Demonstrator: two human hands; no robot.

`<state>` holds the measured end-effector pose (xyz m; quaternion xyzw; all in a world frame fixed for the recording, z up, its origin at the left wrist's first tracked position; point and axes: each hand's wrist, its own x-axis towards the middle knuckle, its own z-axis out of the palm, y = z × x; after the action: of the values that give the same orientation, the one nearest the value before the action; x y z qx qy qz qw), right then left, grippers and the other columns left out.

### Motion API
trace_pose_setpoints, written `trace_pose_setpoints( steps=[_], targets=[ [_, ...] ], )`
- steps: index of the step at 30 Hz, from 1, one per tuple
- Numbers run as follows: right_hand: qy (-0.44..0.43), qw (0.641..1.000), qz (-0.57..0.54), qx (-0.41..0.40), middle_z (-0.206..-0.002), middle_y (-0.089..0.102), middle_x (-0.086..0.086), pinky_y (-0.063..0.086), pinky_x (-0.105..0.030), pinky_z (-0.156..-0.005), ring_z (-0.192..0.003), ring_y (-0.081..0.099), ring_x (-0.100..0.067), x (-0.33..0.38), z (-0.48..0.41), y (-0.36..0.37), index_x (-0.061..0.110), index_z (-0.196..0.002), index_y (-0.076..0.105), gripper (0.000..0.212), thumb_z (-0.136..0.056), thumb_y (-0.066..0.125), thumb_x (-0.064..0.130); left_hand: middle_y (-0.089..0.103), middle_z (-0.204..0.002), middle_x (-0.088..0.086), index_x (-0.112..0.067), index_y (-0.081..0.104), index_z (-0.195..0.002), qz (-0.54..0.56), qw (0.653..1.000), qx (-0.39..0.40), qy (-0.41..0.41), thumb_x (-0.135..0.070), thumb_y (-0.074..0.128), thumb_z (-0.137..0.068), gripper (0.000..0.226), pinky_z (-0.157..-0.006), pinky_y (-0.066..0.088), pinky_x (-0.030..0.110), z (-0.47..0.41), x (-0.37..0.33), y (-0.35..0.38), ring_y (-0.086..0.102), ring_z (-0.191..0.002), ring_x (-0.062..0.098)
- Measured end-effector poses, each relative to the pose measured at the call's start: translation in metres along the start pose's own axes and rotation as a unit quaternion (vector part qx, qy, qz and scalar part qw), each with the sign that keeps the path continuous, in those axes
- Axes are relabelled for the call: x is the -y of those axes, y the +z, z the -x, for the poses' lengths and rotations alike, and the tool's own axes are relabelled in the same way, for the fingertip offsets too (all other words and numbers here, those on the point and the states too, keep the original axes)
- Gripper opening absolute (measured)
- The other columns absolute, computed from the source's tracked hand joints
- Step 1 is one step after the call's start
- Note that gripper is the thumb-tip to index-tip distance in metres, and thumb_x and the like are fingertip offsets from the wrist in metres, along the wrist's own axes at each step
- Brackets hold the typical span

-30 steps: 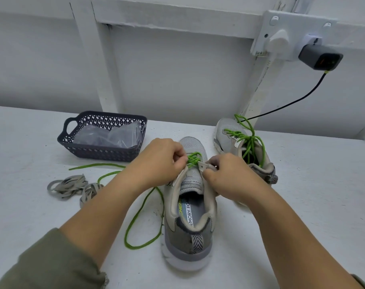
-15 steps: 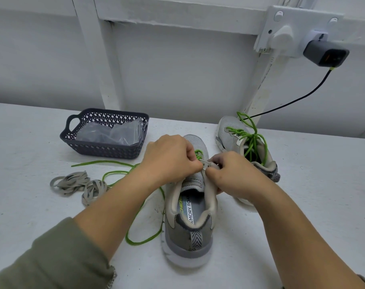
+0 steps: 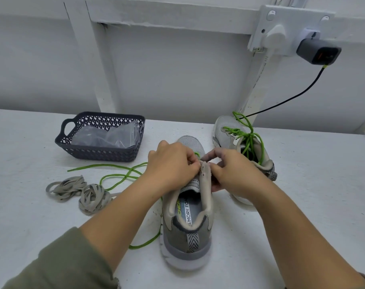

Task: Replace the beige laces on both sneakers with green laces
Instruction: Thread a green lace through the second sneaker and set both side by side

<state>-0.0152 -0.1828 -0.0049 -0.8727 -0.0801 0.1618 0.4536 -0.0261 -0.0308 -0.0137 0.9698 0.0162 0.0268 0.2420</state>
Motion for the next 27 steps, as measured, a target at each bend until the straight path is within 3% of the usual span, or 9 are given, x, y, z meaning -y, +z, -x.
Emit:
trace_pose_setpoints(
  steps=[9, 12, 15, 16, 18, 20, 23, 25, 27],
  targets=[
    [0.015, 0.995, 0.060, -0.080, -0.067, 0.071, -0.005, 0.050, -0.023, -0.052, -0.050, 0.069, -0.016, -0.001, 0.002, 0.005, 0.015, -0.090, 0.056, 0.010, -0.094, 0.047, 0.013, 0.052, -0.102, -0.010, -0.039, 0.059, -0.101, 0.061, 0.996, -0.054, -0.035, -0.046, 0.053, -0.090, 0.015, -0.095, 0.037, 0.042, 0.010, 0.025, -0.005, 0.038, -0.112, 0.021],
    [0.056, 0.989, 0.114, -0.080, -0.070, 0.069, -0.009, 0.053, -0.026, -0.050, -0.055, 0.068, -0.022, 0.000, 0.006, 0.004, 0.008, -0.081, 0.054, 0.012, -0.091, 0.046, 0.008, 0.051, -0.094, -0.014, -0.042, 0.060, -0.091, 0.091, 0.996, -0.016, -0.019, -0.047, 0.056, -0.087, 0.008, -0.099, 0.038, 0.045, 0.014, 0.038, -0.006, 0.038, -0.106, 0.017],
    [0.103, 0.972, 0.212, -0.014, -0.074, 0.055, -0.007, 0.055, -0.028, -0.059, -0.071, 0.064, -0.023, 0.008, 0.009, 0.008, 0.012, -0.068, 0.043, 0.026, -0.093, 0.047, 0.009, 0.051, -0.099, -0.017, -0.050, 0.059, -0.100, 0.091, 0.996, 0.007, 0.004, -0.055, 0.052, -0.086, 0.016, -0.102, 0.035, 0.047, 0.016, 0.045, -0.010, 0.035, -0.111, 0.015],
    [0.107, 0.959, 0.261, 0.011, -0.078, 0.053, -0.007, 0.053, -0.028, -0.061, -0.082, 0.063, -0.025, 0.010, 0.007, 0.011, 0.010, -0.072, 0.044, 0.022, -0.093, 0.050, 0.010, 0.052, -0.103, -0.018, -0.053, 0.057, -0.105, 0.084, 0.996, 0.016, 0.011, -0.060, 0.048, -0.085, 0.023, -0.103, 0.034, 0.047, 0.016, 0.047, -0.011, 0.034, -0.114, 0.015],
    [0.080, 0.942, 0.325, -0.015, -0.099, 0.056, -0.010, 0.046, -0.030, -0.065, -0.099, 0.058, -0.029, 0.012, 0.005, 0.012, 0.009, -0.105, 0.053, 0.011, -0.094, 0.052, 0.013, 0.052, -0.114, -0.019, -0.055, 0.055, -0.114, 0.080, 0.996, 0.034, 0.020, -0.068, 0.039, -0.078, 0.042, -0.106, 0.032, 0.049, 0.017, 0.048, -0.014, 0.033, -0.121, 0.013],
    [-0.002, 0.951, 0.301, -0.074, -0.116, 0.055, -0.011, 0.045, -0.034, -0.077, -0.108, 0.054, -0.030, 0.010, 0.001, 0.010, 0.021, -0.130, 0.050, 0.036, -0.095, 0.051, 0.013, 0.051, -0.119, -0.023, -0.054, 0.054, -0.121, 0.090, 0.994, 0.048, 0.027, -0.076, 0.034, -0.072, 0.057, -0.107, 0.031, 0.050, 0.018, 0.049, -0.015, 0.032, -0.125, 0.010],
    [-0.072, 0.943, 0.315, -0.078, -0.105, 0.063, -0.009, 0.046, -0.033, -0.078, -0.102, 0.056, -0.026, 0.014, 0.000, 0.008, 0.018, -0.113, 0.066, 0.022, -0.095, 0.053, 0.017, 0.050, -0.120, -0.029, -0.054, 0.053, -0.123, 0.079, 0.994, 0.064, 0.051, -0.084, 0.028, -0.064, 0.072, -0.107, 0.028, 0.045, 0.019, 0.050, -0.015, 0.032, -0.125, 0.006],
    [-0.030, 0.939, 0.331, -0.090, -0.090, 0.062, -0.009, 0.043, -0.030, -0.064, -0.088, 0.057, -0.028, 0.011, 0.004, 0.010, 0.013, -0.098, 0.069, 0.016, -0.093, 0.054, 0.016, 0.050, -0.120, -0.029, -0.052, 0.053, -0.124, 0.052, 0.995, 0.059, 0.061, -0.086, 0.025, -0.062, 0.076, -0.102, 0.023, 0.036, 0.018, 0.049, -0.013, 0.031, -0.124, 0.003],
    [0.029, 0.924, 0.371, -0.094, -0.072, 0.048, -0.005, 0.036, -0.027, -0.056, -0.075, 0.051, -0.027, 0.014, 0.014, 0.012, 0.011, -0.075, 0.057, 0.017, -0.090, 0.051, 0.006, 0.051, -0.119, -0.029, -0.049, 0.054, -0.122, 0.033, 0.996, 0.044, 0.066, -0.085, 0.024, -0.061, 0.077, -0.093, 0.017, 0.032, 0.017, 0.049, -0.009, 0.030, -0.121, 0.000]
  ],
)
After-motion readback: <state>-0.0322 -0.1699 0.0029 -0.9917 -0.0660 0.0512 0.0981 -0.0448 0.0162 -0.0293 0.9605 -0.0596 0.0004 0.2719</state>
